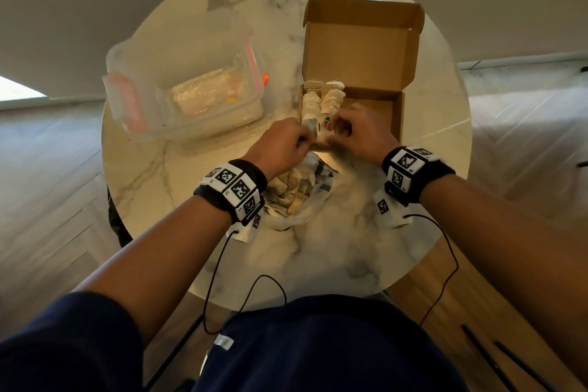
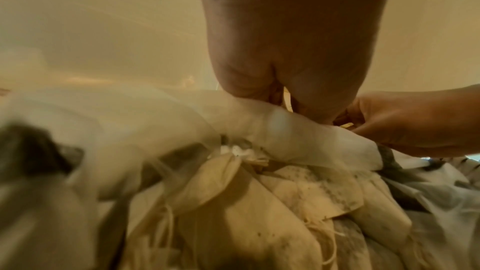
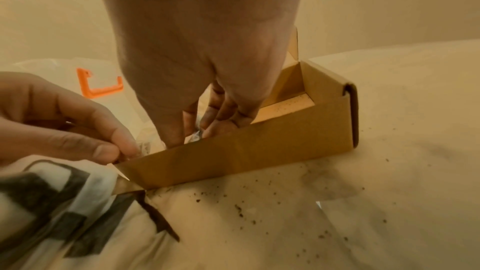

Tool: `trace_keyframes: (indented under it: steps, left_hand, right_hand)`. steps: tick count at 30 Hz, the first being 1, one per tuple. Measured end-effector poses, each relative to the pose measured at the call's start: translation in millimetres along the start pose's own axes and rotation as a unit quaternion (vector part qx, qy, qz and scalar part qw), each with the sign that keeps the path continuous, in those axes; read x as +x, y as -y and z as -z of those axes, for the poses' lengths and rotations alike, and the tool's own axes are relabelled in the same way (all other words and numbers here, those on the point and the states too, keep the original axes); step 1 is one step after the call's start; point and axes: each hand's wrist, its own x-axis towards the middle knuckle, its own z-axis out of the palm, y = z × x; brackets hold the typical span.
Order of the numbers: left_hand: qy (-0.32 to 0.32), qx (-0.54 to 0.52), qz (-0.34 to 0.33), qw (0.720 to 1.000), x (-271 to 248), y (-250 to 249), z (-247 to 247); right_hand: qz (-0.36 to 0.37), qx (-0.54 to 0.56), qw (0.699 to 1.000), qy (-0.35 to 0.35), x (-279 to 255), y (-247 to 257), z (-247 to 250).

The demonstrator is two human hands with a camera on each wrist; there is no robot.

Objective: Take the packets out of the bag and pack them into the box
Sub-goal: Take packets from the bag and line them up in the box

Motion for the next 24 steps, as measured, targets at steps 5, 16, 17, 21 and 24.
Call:
trace_keyframes:
  steps: [5,16,17,21,24]
  left_hand:
    - [-0.037,-0.018,-0.006,0.999,-11,-5,11]
    - [-0.035,-0.008,-0.032,0.999,-77,2,19]
    - [-0.027,-0.003,-0.027,0.999,-83,4,18]
    - [-0.007,0.028,0.001,1.0,-100,16,13]
    - [0.01,0.038,0.014,0.999,-106,26,10]
  right_hand:
    - [0.018,-0.001,0.999,-0.037,-7,9,6]
    - [0.113,0.068,0.99,-0.043,-43,48,7]
    - [0.121,0.079,0.989,-0.035,-48,53,4]
    - [0.142,0.09,0.985,0.025,-64,62,-11]
    - [0.151,0.083,0.984,0.052,-73,62,-26]
